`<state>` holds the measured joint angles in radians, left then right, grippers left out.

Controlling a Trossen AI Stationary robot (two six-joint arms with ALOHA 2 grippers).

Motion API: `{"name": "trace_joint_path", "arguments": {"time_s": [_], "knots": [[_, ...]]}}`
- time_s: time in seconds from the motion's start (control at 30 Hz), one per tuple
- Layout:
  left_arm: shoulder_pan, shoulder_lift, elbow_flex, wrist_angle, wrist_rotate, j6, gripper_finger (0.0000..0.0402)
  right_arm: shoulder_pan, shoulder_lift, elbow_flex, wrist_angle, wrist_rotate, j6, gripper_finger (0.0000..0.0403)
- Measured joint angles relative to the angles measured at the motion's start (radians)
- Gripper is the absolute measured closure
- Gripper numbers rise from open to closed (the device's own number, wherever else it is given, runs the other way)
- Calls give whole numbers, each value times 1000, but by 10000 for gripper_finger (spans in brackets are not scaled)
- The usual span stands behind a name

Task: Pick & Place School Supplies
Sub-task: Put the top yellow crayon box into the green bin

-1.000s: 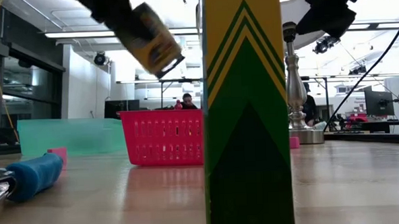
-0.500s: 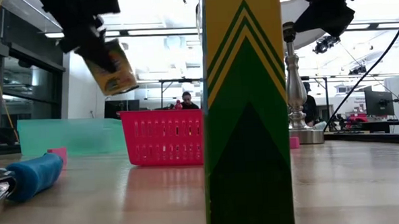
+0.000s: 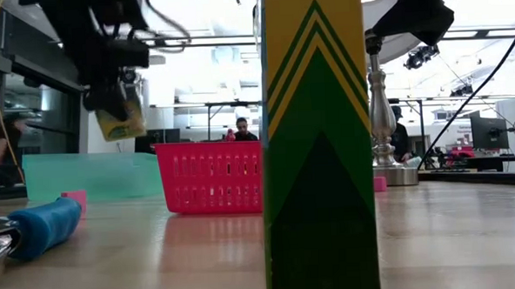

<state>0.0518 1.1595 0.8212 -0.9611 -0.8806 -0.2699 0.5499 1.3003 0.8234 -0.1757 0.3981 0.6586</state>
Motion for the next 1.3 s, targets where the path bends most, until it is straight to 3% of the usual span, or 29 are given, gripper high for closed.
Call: {"name": "trace_joint_path", "arguments": {"time_s": [0.23,0.77,1.0,1.3], "knots": [[42,0,-89,45,-84,-6,307,0,0,0,0,10,-7,199],[66,1,-275,356,-194,217,307,0,0,0,1,19,-1,199],[66,2,-296,407,-195,251,307,0,0,0,30,21,-6,199],[66,2,-296,619,-116,438,307,0,0,0,38,18,-1,199]]}}
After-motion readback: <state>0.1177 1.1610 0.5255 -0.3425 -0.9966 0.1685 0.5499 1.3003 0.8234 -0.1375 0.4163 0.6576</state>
